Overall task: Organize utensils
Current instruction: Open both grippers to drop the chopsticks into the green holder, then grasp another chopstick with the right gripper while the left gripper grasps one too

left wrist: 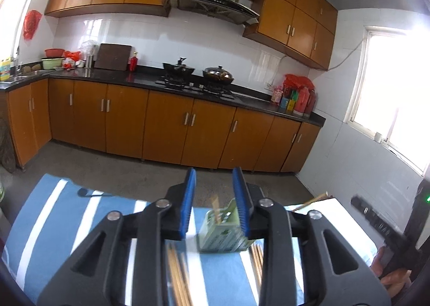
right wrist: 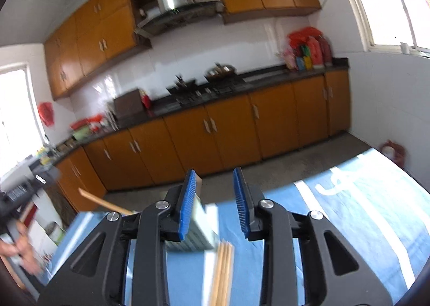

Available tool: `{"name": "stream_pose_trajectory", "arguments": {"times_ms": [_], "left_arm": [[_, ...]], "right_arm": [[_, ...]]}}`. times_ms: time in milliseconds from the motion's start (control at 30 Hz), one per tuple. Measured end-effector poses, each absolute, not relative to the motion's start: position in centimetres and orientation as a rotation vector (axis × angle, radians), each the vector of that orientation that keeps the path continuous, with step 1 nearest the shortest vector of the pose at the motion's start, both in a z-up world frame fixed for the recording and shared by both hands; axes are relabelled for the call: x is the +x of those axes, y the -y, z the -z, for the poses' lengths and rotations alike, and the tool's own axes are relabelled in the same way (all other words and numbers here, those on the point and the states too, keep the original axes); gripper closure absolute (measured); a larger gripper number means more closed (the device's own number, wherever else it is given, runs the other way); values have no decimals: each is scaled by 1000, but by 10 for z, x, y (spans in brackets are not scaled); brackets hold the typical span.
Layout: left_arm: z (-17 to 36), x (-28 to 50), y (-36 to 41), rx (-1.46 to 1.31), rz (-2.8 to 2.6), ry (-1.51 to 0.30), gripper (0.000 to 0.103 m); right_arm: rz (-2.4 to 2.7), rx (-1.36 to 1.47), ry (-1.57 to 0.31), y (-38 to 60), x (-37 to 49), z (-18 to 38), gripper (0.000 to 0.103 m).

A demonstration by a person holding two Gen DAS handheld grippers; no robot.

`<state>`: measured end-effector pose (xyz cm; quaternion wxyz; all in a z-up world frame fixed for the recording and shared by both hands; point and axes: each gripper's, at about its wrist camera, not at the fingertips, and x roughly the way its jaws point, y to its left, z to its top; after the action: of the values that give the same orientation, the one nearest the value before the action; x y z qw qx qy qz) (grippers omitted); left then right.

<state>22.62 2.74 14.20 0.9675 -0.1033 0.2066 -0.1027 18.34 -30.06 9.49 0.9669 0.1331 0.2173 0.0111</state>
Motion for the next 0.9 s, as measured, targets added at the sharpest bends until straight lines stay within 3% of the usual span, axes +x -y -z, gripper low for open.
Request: {"name": "stream_pose_trajectory", "arguments": {"times_ms": [233,367,533,900], "left_arm": [[-69,195,-63,-177,54,-570,51],[-4,191,-70,-165,-12,-730,50],[51,181,-73,-187,-36,-850,44],[56,176,-46,-115,-5,-860,43]], "right_arm": [[-9,273,-770,296,175,23,73],[-79,305,-881,269,172,66,78],[-114,262,-920,238,173,81,81],[-104,179,-912,231,168,87,82]]}}
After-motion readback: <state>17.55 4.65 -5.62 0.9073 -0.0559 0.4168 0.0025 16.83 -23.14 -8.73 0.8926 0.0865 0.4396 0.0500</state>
